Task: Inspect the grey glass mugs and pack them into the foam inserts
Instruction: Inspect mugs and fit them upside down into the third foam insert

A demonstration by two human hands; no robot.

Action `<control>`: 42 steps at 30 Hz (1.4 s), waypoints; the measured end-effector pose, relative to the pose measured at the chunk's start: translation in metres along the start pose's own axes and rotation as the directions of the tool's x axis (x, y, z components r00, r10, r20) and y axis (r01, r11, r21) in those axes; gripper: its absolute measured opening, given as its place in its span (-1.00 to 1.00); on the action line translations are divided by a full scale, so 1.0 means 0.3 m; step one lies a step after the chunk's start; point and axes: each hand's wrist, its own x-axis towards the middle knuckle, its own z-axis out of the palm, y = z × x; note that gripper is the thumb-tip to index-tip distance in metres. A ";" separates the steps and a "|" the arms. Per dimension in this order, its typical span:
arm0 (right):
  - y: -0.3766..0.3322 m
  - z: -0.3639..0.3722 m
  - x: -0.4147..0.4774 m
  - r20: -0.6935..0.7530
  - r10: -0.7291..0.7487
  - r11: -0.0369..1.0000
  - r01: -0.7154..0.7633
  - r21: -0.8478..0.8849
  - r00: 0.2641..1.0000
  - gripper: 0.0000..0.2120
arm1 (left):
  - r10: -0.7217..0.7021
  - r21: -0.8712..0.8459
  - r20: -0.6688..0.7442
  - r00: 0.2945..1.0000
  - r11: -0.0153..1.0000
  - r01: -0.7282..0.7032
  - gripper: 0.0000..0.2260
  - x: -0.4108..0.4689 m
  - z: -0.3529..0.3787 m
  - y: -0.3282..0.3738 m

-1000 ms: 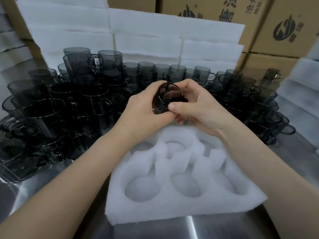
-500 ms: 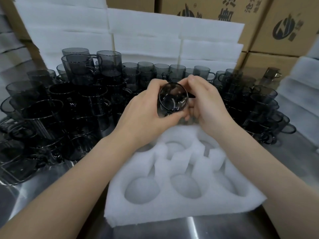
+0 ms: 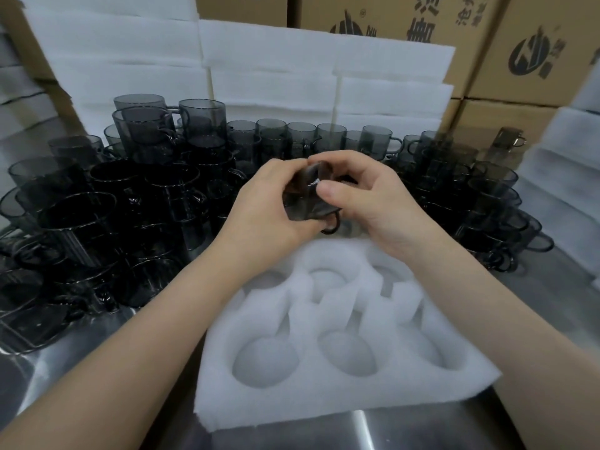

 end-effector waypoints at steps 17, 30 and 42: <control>-0.009 -0.022 0.011 0.121 0.091 0.946 -0.124 0.299 0.988 -0.73 | 0.021 -0.112 -0.012 1.000 0.993 -0.022 -0.49 -0.011 -0.006 0.011; 0.006 0.020 0.010 -0.196 0.010 0.999 -0.016 -0.030 0.981 -0.76 | 0.064 -0.004 0.092 0.994 0.998 -0.064 -0.45 -0.010 0.001 0.010; -0.014 0.029 0.012 -0.133 0.112 0.971 -0.080 0.227 0.985 -0.87 | -0.017 -0.373 -0.024 1.000 0.928 0.007 -0.56 -0.014 -0.001 0.015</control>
